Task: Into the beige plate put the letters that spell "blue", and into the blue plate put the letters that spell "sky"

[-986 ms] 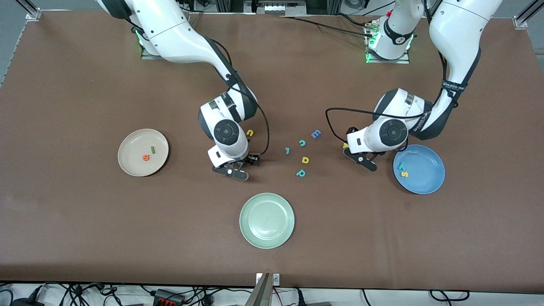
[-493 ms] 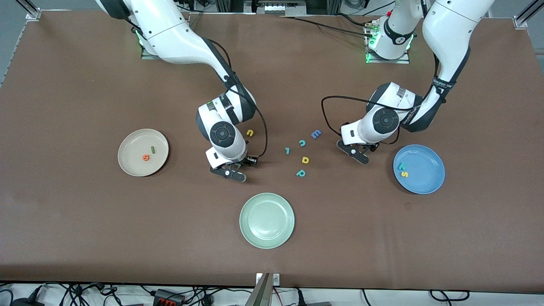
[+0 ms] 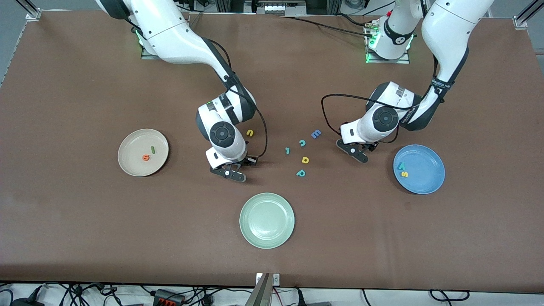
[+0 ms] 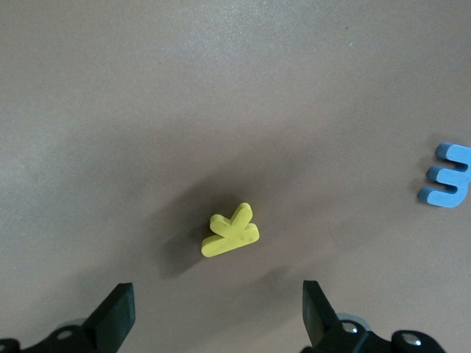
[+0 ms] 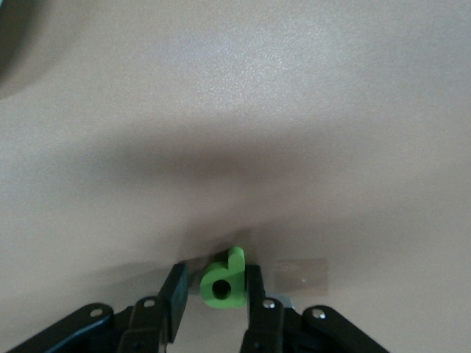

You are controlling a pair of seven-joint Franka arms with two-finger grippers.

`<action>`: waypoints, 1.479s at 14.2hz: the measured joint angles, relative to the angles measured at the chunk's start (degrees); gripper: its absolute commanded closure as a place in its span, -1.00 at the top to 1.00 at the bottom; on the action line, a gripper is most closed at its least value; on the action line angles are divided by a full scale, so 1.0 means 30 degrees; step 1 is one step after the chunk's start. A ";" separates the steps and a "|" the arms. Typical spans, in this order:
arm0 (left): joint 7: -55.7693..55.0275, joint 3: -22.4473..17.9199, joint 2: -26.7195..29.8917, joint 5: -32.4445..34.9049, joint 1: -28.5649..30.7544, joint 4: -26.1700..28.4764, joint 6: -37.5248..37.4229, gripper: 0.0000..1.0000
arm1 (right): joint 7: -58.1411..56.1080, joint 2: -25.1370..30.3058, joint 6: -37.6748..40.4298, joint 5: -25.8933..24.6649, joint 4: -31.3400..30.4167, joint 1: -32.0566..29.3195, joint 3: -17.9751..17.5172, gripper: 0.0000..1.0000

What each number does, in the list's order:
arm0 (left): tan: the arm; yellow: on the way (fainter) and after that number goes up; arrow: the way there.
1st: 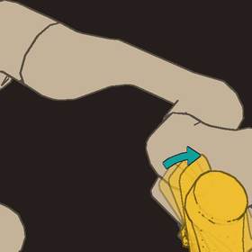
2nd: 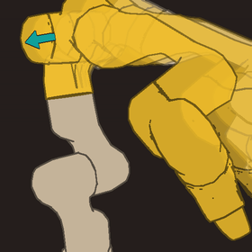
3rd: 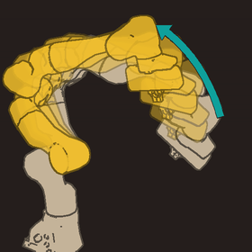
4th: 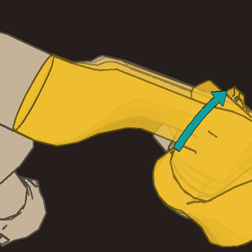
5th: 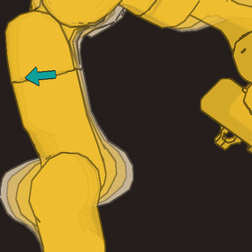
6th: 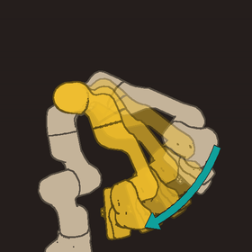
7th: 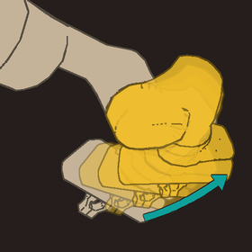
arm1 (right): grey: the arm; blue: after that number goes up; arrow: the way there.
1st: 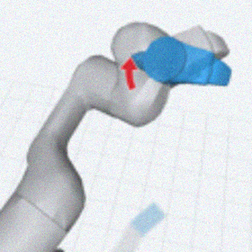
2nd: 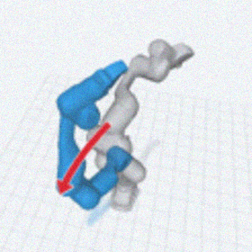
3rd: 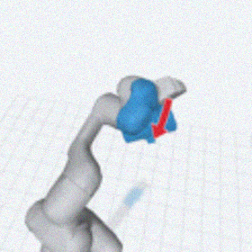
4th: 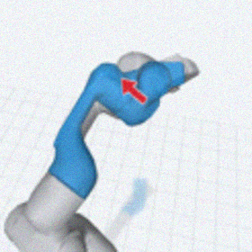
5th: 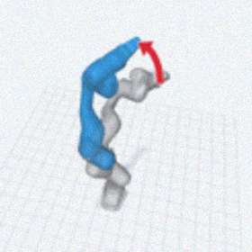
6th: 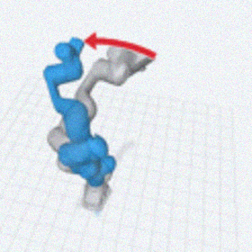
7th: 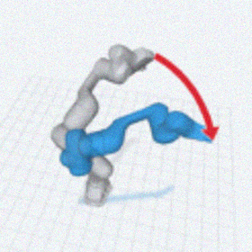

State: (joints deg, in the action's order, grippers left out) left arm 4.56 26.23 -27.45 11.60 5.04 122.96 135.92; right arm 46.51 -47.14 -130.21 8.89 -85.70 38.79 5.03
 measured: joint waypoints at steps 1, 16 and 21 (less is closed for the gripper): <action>-0.0147 -0.0003 -0.0033 0.0000 0.0025 0.0001 0.0028 1.00 | -0.0001 0.0000 0.0001 0.0000 0.0000 -0.0002 0.0001 -0.55; -0.0733 -0.0013 -0.0604 0.0000 0.0066 -0.0026 0.1129 0.36 | -0.6862 0.3334 0.3993 0.0074 -0.2145 -0.4911 0.0587 -0.69; -0.0734 -0.0004 -0.0689 0.0000 -0.0037 -0.0074 0.1252 0.32 | -1.1811 0.5381 0.4072 0.0072 -0.5852 -0.6026 0.2294 -0.69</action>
State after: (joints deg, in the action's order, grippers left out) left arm 2.36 26.22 -29.52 11.60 4.93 122.74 139.68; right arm 11.08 -31.00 -118.00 9.10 -103.25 20.71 11.91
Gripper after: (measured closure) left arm 0.335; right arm 0.722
